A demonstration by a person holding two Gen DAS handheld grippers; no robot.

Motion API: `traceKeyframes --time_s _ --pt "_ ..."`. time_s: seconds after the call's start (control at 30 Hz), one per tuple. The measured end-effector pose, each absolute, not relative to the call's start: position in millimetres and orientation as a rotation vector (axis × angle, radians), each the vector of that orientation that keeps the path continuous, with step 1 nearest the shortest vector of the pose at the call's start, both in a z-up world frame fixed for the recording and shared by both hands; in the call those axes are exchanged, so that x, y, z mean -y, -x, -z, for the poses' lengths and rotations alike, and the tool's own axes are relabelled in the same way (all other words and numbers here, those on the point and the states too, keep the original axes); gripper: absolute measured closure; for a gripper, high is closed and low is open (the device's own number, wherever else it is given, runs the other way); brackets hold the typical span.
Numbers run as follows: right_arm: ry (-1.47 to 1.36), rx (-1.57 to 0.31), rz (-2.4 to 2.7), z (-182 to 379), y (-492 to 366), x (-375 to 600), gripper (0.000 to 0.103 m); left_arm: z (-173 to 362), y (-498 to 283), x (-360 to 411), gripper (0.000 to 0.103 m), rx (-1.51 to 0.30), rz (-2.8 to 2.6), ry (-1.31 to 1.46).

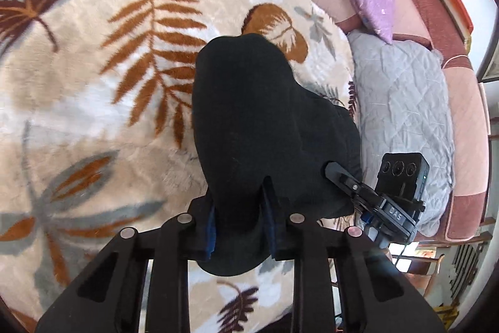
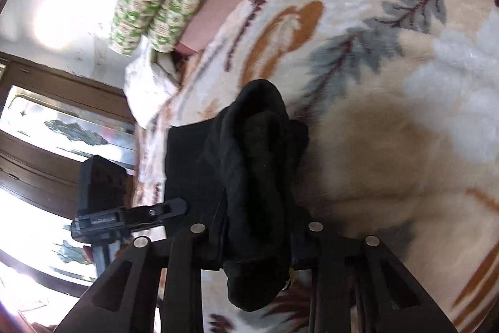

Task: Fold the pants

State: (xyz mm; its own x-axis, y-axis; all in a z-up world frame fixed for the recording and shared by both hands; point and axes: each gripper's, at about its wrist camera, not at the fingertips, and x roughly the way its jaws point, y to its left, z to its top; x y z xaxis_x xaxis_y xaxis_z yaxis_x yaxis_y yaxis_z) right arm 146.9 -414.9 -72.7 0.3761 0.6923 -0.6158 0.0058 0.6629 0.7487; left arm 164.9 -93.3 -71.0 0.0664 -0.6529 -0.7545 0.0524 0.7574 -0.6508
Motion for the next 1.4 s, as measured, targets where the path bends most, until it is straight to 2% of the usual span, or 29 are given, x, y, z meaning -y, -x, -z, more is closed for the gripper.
traceKeyframes --time_s 0.23,0.4,0.63,0.73,0.8,0.83,0.87,0.97,1.0,1.17,1.23,1.27,1.3,1.4 --pt "-0.696 -1.085 -0.576 38.4 -147.6 339.4 0.077 44.9 -160.0 17.2 0.081 -1.342 0.497 0.568" --pt "-0.700 -1.087 -0.637 42.0 -164.5 272.0 0.077 37.1 -161.1 -44.0 0.081 -1.290 0.395 0.525" --pt "-0.635 -1.105 -0.592 69.7 -182.7 216.0 0.075 75.4 -168.8 -79.5 0.080 -1.351 0.366 0.465" --pt "-0.567 -1.103 -0.532 76.8 -179.4 218.5 0.062 80.6 -166.5 -74.2 0.069 -1.339 0.365 0.375" --pt "-0.535 -1.091 -0.498 79.1 -175.9 226.6 0.048 81.0 -165.4 -67.5 0.058 -1.320 0.348 0.307" --pt "-0.540 -1.093 -0.481 82.6 -175.1 232.9 0.044 81.7 -165.2 -65.4 0.048 -1.314 0.333 0.277" --pt "-0.558 -1.098 -0.472 87.0 -174.3 239.9 0.045 82.3 -165.9 -63.7 0.042 -1.303 0.319 0.253" --pt "-0.573 -1.096 -0.467 86.5 -171.9 245.1 0.045 81.4 -166.6 -64.8 0.041 -1.305 0.304 0.249" --pt "-0.572 -1.100 -0.455 81.6 -170.1 244.2 0.042 79.2 -165.8 -67.3 0.041 -1.308 0.291 0.255" --pt "-0.499 -1.028 -0.405 34.2 -141.1 243.2 0.040 58.5 -139.7 -83.8 0.042 -1.267 0.199 0.233" --pt "-0.431 -1.016 -0.373 15.8 -122.5 236.1 0.028 51.8 -122.7 -86.0 0.042 -1.246 0.163 0.215" --pt "-0.396 -1.009 -0.349 8.5 -111.9 231.7 0.013 49.1 -111.5 -86.5 0.041 -1.229 0.131 0.199" --pt "-0.354 -0.998 -0.309 1.6 -99.2 226.1 0.004 47.7 -102.0 -85.2 0.041 -1.214 0.102 0.179" --pt "-0.230 -0.945 -0.227 -10.4 -58.7 207.3 0.001 47.8 -70.1 -78.8 0.041 -1.157 0.029 0.107"
